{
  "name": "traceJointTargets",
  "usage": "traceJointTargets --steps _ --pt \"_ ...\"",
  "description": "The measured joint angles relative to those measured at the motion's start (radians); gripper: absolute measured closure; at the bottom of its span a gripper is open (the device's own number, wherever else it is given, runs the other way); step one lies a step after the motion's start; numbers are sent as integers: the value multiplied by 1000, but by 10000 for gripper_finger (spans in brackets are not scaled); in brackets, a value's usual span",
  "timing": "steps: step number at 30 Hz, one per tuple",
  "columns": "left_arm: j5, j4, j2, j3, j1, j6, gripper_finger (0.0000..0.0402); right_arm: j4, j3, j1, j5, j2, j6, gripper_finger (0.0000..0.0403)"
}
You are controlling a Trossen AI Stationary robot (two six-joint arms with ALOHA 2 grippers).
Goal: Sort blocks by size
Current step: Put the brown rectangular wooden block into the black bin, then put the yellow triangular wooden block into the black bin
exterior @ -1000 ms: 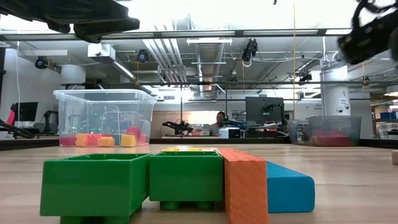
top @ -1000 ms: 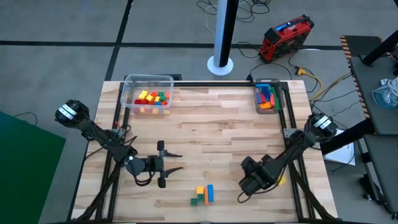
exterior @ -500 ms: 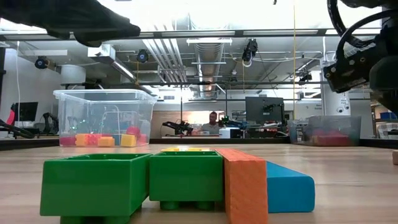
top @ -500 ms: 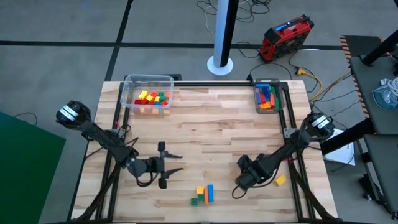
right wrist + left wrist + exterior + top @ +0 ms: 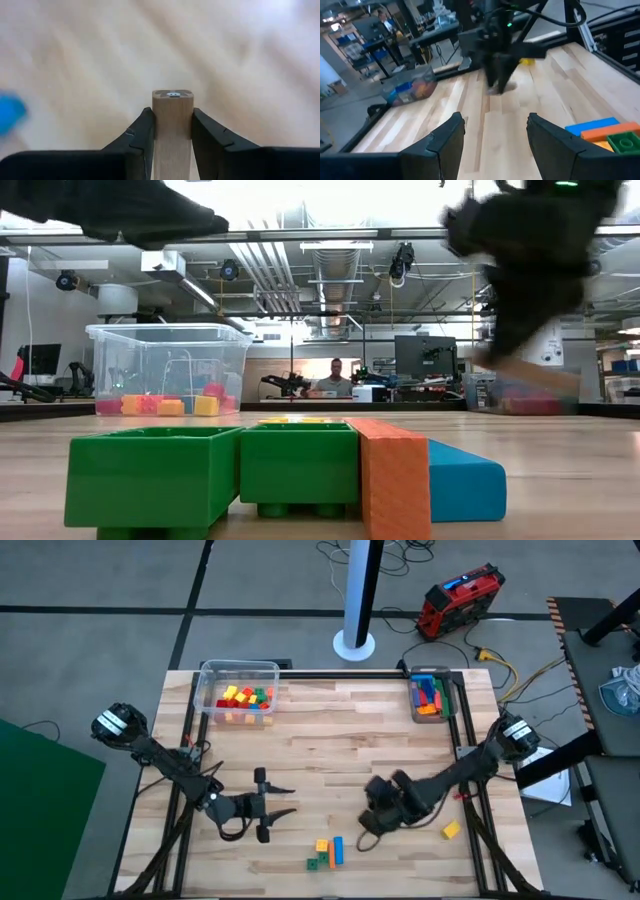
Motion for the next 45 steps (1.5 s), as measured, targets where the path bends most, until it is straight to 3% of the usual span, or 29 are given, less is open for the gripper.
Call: traceJointTargets --steps 4,10,15,19,24,26,32,36,39,45 --pt "-1 39 0 0 0 49 210 -6 80 -122 203 -4 -211 314" --pt "-1 44 -1 0 0 65 210 -24 150 -415 337 -4 -513 314" --pt "-53 38 -1 0 0 64 210 -260 230 -716 472 -4 -560 314" --pt "-77 36 -1 0 0 63 210 -473 252 -962 468 -4 -459 314" --pt "-77 37 -1 0 0 61 210 -487 180 -1178 369 -2 -474 312" --pt "-77 37 -1 0 0 61 210 -452 152 -1220 353 -2 -504 293" --pt "-77 37 -1 0 0 61 210 -419 130 -1232 355 -5 -532 197" --pt "-77 38 -1 0 0 61 210 -421 130 -1155 290 -32 -510 166" --pt "-77 39 -1 0 0 61 210 -419 120 -1015 197 -62 -484 160" --pt "-77 40 -1 0 0 41 210 -417 93 -618 5 -84 -356 182"
